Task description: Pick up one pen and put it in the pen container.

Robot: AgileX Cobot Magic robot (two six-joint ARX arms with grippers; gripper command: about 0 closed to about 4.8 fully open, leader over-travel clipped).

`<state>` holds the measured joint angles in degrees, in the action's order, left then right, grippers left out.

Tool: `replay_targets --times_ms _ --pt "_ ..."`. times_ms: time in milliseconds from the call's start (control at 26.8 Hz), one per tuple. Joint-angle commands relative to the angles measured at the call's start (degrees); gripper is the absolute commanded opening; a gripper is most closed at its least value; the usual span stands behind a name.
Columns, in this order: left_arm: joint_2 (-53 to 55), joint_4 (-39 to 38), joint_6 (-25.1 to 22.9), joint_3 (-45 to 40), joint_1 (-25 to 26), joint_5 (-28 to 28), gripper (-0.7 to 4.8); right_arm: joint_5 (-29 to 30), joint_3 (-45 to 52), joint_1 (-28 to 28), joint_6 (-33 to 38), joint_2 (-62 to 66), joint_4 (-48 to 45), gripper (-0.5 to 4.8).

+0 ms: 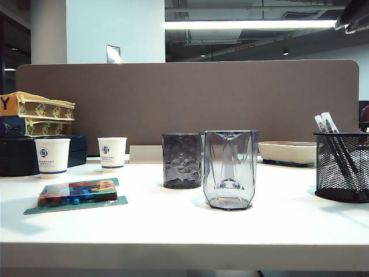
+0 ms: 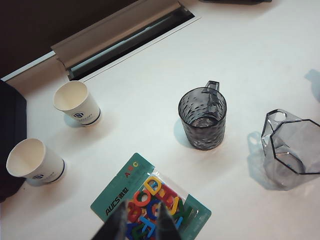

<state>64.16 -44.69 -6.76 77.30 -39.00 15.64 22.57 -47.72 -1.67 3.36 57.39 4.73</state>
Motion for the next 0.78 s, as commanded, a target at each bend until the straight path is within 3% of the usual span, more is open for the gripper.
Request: replay_targets --times_ms 37,373,784 --pt "-1.6 0.6 0.2 0.0 0.1 0.2 0.75 0.0 -0.3 0.0 0.0 -2.3 2.2 1.08" --pt "-6.6 0.1 0.0 -1.9 0.1 0.2 0.75 0.0 -0.3 0.0 -0.4 -8.8 9.8 1.08" --pt "-16.9 1.0 0.3 -15.9 0.1 0.2 0.75 -1.9 -0.2 0.4 -0.8 -16.0 18.2 1.07"
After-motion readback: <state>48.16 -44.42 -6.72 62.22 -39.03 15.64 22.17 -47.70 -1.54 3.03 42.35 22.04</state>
